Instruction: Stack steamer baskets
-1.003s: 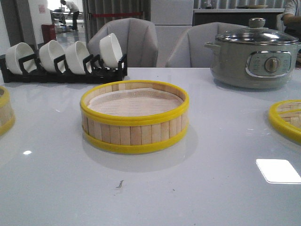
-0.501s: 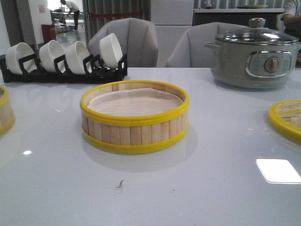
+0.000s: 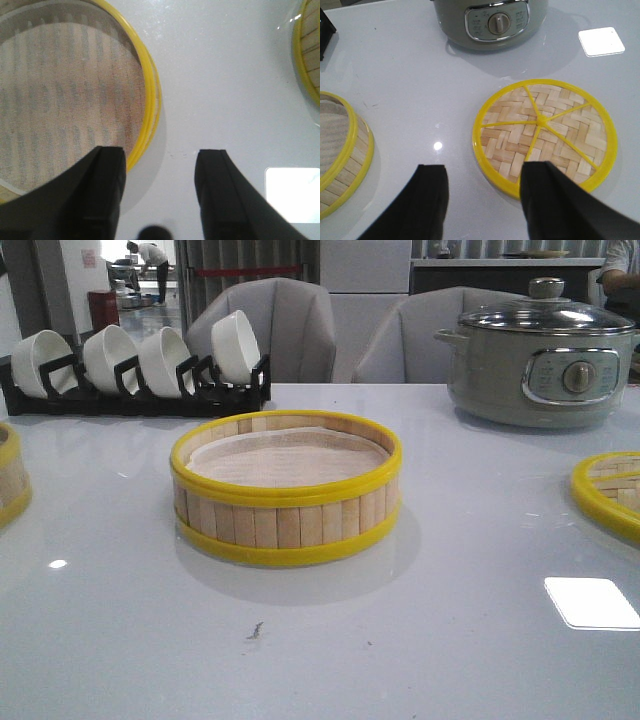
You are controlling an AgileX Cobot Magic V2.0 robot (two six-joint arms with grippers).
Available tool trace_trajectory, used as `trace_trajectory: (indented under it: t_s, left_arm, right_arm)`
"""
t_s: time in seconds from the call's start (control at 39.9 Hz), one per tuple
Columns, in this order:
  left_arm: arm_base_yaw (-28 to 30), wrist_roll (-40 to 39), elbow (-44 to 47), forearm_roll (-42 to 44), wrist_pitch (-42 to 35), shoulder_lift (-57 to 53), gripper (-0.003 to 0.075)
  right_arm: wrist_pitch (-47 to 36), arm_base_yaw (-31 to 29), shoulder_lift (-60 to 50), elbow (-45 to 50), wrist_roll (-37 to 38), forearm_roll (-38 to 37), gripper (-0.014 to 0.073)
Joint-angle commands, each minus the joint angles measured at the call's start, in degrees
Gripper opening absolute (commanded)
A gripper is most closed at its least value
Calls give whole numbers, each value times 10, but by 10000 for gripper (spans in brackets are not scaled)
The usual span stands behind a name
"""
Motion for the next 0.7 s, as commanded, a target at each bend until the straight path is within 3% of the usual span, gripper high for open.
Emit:
trace_trajectory:
  t_s: [0.0,0.68]
  left_arm:
    - [-3,-9,-16,9,-29,-6,384]
    - [-3,-38,-16,44,-70,59,383]
  right_arm:
    - [-44,-3,-1,-21,-3,4,444]
    - [-49,-3,-1,-20,-3,4,444]
